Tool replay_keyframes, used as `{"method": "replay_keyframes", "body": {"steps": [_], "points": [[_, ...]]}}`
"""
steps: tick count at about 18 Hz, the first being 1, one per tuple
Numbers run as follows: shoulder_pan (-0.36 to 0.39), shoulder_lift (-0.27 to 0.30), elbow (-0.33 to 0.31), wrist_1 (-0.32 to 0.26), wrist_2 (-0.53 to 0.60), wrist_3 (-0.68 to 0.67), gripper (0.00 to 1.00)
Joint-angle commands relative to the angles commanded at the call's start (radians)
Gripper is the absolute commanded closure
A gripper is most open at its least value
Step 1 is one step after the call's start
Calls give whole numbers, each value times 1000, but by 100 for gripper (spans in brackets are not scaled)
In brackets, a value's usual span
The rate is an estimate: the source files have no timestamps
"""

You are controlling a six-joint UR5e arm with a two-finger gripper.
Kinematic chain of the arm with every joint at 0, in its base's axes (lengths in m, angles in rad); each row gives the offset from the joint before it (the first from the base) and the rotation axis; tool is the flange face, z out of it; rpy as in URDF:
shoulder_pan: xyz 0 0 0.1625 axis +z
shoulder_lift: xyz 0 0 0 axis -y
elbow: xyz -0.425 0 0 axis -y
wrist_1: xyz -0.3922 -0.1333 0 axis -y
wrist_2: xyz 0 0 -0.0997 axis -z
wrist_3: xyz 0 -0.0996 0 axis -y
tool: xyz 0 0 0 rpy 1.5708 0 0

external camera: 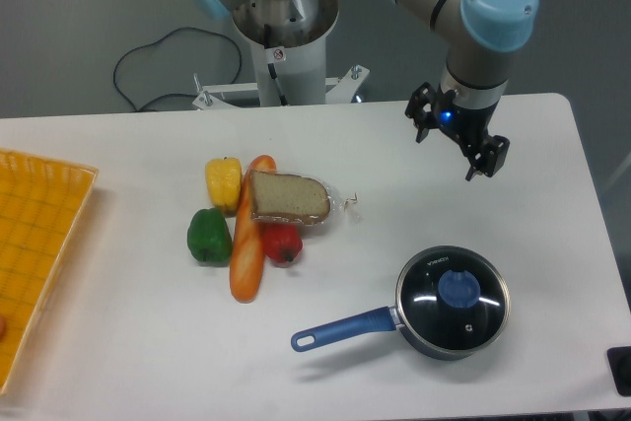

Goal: Open the lid

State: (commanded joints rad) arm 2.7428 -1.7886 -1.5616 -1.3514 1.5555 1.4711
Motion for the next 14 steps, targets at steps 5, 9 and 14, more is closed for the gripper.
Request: {"method": "replay_keyframes", "body": {"steps": [5, 9, 14], "points": [[-2, -2, 0, -2, -6, 5, 0], [-14, -5, 0, 0, -15, 3, 0], [-18, 5, -3, 15, -15, -11, 0]]}}
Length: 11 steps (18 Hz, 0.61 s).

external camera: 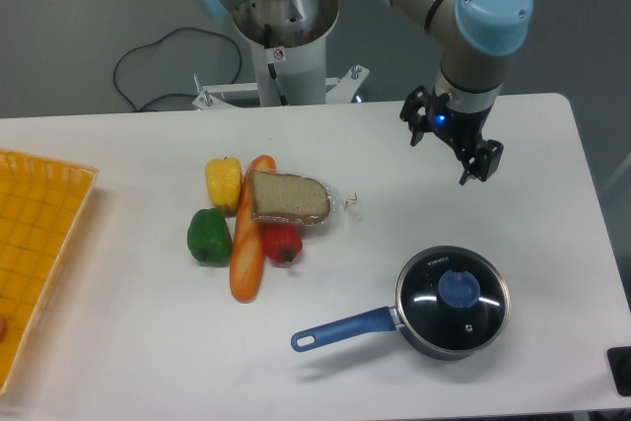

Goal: Open the lid

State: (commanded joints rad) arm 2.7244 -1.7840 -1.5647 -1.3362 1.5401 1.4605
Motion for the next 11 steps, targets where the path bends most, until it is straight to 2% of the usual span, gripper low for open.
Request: {"method": "replay_keyframes", "body": {"steps": [2, 8, 11], "points": [[-12, -6, 0, 20, 0, -55, 0], [-35, -28, 11, 20, -2, -106, 0], [-32, -61, 29, 20, 0, -155, 0]]}}
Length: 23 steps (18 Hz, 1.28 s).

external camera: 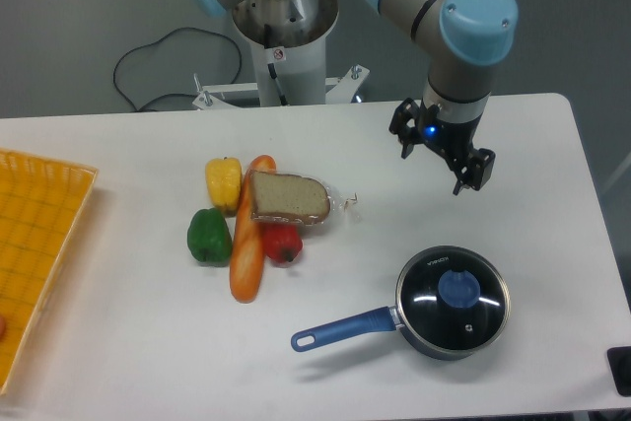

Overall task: Open the lid
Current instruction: 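Move the open gripper over the saucepan lid and lower it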

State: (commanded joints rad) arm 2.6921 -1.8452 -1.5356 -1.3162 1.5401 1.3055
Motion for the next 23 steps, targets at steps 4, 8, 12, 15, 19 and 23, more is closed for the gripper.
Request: {"method": "replay_keyframes", "body": {"steps": [4, 8, 12, 15, 19, 23], "points": [[-3, -48, 48, -6, 5, 0, 0], [-5, -97, 106, -12, 9, -37, 0], [-5, -161, 192, -44, 15, -38, 0], [-5, -193, 239, -48, 14, -38, 0], [-29, -227, 298, -64, 9, -80, 0], [-52, -239, 318, -75, 3, -121, 0]]}}
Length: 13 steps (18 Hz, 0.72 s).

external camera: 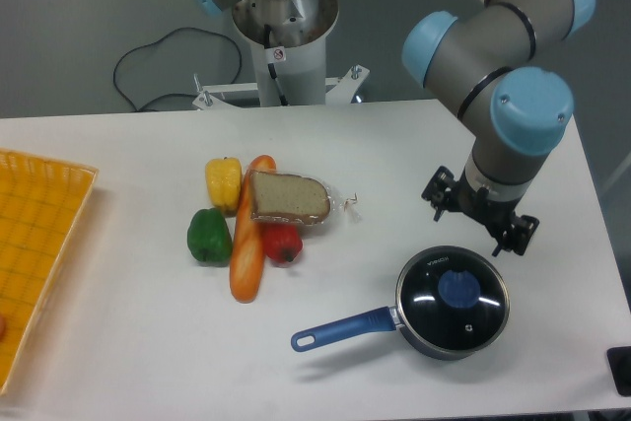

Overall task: Open the lid
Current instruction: 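Move the open gripper over the saucepan lid and lower it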

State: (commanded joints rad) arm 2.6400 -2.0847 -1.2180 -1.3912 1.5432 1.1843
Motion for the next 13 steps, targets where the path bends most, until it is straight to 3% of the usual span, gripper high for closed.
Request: {"method": "replay_keyframes", "body": {"steps": [13], "points": [[-9, -81, 80, 0, 11, -6, 0]]}}
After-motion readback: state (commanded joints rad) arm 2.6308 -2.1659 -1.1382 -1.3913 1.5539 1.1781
